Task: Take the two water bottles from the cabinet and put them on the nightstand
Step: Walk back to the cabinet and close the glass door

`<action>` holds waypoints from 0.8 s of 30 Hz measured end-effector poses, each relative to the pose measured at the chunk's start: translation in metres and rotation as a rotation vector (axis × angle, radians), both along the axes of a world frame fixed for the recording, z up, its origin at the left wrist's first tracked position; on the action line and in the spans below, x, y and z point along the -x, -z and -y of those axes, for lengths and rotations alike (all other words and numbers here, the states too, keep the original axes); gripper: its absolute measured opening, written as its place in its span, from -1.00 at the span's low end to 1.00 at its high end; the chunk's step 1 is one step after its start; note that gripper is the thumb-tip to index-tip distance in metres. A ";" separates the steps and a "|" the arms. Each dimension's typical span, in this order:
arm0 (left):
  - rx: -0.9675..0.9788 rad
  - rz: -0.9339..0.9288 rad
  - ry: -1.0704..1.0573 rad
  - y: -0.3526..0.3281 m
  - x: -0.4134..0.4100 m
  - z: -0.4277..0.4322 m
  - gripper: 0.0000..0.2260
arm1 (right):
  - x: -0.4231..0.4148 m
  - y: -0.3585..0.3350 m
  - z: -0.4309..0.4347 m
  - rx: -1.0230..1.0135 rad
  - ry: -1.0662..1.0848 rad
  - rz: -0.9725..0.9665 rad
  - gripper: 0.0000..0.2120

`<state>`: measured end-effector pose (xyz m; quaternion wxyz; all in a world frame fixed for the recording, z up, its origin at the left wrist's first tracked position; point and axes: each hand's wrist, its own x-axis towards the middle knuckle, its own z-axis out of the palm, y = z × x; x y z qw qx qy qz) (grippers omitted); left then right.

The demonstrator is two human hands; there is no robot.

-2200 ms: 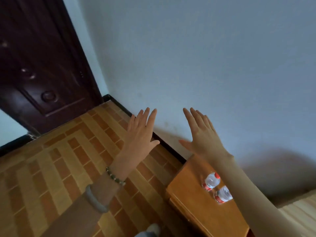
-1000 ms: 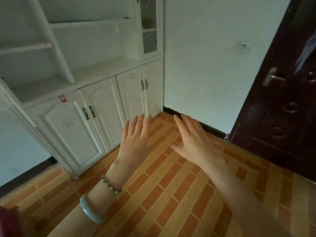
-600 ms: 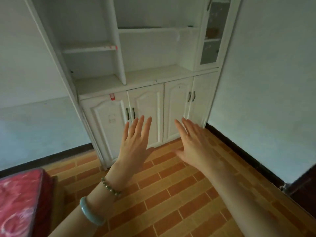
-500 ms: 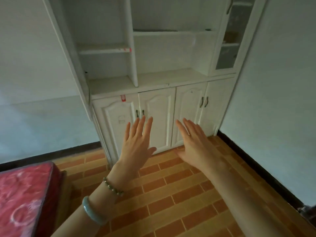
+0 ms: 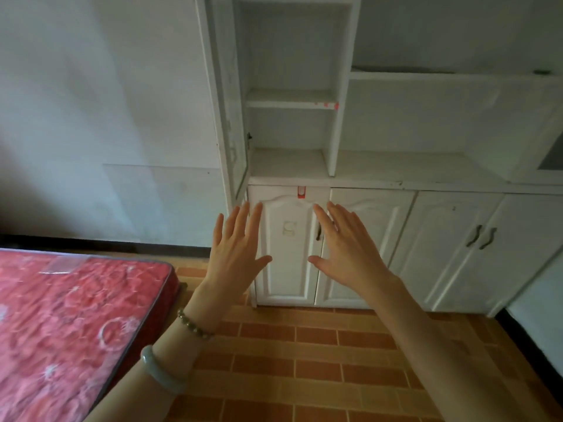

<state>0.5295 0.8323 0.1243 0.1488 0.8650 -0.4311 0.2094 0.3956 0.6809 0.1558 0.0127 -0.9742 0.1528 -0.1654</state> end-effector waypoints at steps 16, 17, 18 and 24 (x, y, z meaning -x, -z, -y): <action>0.006 0.104 -0.180 -0.014 -0.214 0.046 -0.15 | -0.214 -0.018 0.055 0.023 -0.156 0.085 -0.16; 0.008 0.111 -0.182 -0.014 -0.222 0.049 -0.16 | -0.221 -0.019 0.058 0.025 -0.160 0.086 -0.16; 0.012 0.121 -0.183 -0.014 -0.229 0.051 -0.17 | -0.228 -0.020 0.061 0.026 -0.164 0.087 -0.16; 0.066 0.141 -0.208 -0.015 -0.254 0.069 -0.30 | -0.261 -0.021 0.080 0.036 -0.194 0.085 -0.16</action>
